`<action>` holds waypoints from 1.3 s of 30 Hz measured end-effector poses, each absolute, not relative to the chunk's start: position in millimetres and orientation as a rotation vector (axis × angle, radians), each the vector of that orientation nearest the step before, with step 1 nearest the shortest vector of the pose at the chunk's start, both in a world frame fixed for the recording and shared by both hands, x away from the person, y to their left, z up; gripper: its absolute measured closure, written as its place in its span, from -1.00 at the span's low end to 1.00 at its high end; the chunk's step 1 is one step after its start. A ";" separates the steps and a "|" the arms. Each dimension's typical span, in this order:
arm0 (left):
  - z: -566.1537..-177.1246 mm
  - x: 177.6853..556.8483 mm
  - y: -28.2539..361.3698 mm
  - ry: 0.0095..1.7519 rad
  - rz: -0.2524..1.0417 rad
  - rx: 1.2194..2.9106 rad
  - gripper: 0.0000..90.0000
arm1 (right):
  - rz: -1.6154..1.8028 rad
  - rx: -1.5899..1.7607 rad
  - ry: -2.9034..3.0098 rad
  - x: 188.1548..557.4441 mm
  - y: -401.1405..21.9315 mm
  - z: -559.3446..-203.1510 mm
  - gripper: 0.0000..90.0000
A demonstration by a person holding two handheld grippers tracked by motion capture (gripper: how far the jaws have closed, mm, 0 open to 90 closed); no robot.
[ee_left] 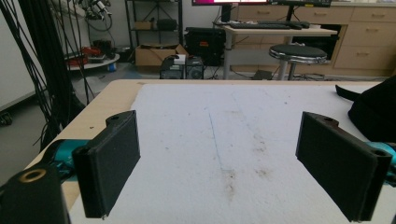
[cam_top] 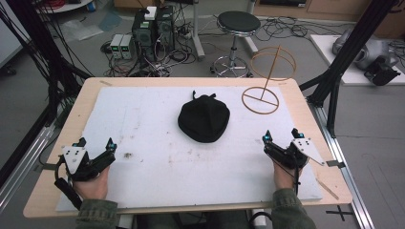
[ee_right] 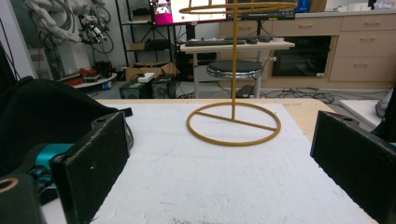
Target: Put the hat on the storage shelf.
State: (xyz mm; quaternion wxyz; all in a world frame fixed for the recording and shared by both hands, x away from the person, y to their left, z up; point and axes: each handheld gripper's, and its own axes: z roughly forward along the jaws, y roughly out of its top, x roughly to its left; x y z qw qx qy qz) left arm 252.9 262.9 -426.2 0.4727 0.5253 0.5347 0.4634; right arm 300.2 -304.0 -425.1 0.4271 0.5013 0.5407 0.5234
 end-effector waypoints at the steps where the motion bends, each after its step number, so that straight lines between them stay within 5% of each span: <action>1: -426.3 252.9 263.2 1.310 1.134 1.286 -0.69 | 1.310 1.260 1.344 300.5 -304.4 -425.1 -0.92; 39: -428.5 251.3 263.7 1.314 1.118 1.289 -0.69 | 1.378 1.206 1.450 309.3 -283.7 -415.0 -0.92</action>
